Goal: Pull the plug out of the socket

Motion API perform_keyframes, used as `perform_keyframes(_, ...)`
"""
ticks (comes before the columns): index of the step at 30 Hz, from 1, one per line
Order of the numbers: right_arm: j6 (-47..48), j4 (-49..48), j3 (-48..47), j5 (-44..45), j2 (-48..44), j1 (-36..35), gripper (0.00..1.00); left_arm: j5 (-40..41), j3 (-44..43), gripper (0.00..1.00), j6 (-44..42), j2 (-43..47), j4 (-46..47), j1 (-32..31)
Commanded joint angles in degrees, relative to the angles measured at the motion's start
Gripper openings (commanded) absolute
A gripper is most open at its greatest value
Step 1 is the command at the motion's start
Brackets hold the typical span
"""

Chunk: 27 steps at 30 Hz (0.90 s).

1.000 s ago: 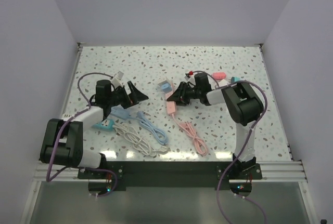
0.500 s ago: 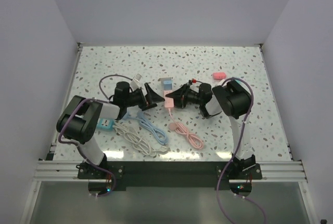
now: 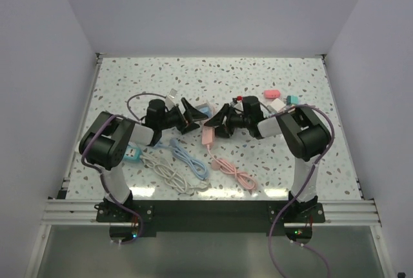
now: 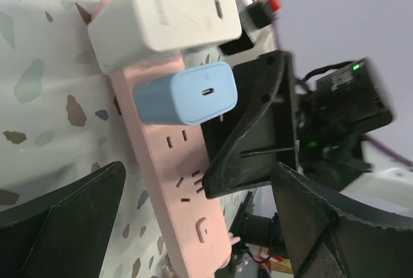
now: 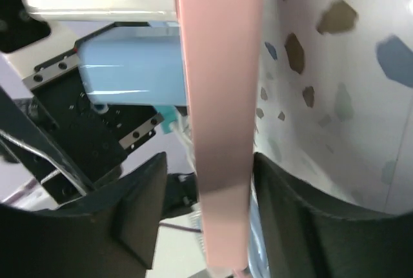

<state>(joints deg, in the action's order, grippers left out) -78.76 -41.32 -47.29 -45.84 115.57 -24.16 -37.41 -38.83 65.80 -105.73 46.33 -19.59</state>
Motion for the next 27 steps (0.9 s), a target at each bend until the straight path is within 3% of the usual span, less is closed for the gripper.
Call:
perform_keyframes(1, 27.9, 41.0, -10.0, 9.3, -8.1, -0.6, 0.61, 2.5, -1.1, 1.0, -5.4, 4.0, -7.0, -0.3)
perform_keyframes(4, 33.3, 52.4, -16.5, 12.9, -7.4, -0.6, 0.65, 3.0, -1.4, 1.0, -7.2, 4.2, -10.3, -0.3)
perform_keyframes(6, 35.9, 58.9, -18.3, 15.9, -7.2, -1.1, 0.73, 3.2, -1.4, 1.0, -7.4, 3.7, -10.7, -0.3)
perform_keyframes(9, 39.5, 64.8, -20.4, 21.1, -8.0, -1.4, 0.77, 3.1, -1.5, 1.0, -7.3, 3.2, -10.4, -0.3)
perform_keyframes(13, 44.8, 69.0, -22.1, 26.5, -9.4, -1.5, 0.79, 3.4, -1.8, 0.99, -8.2, 3.4, -11.3, -0.3)
perform_keyframes(17, 50.6, 73.5, -25.1, 30.5, -13.7, -2.9, 0.86, 6.2, -2.3, 0.99, -11.6, 9.7, -16.8, -0.1)
perform_keyframes(21, 54.6, 78.5, -27.6, 36.2, -16.2, -3.9, 0.87, 12.5, -5.3, 0.97, -18.2, 14.8, -27.0, -0.1)
perform_keyframes(27, 60.7, 83.2, -35.5, 43.6, -14.3, -9.9, 0.96, 22.0, -1.5, 0.96, -16.2, 23.5, -32.7, 1.6)
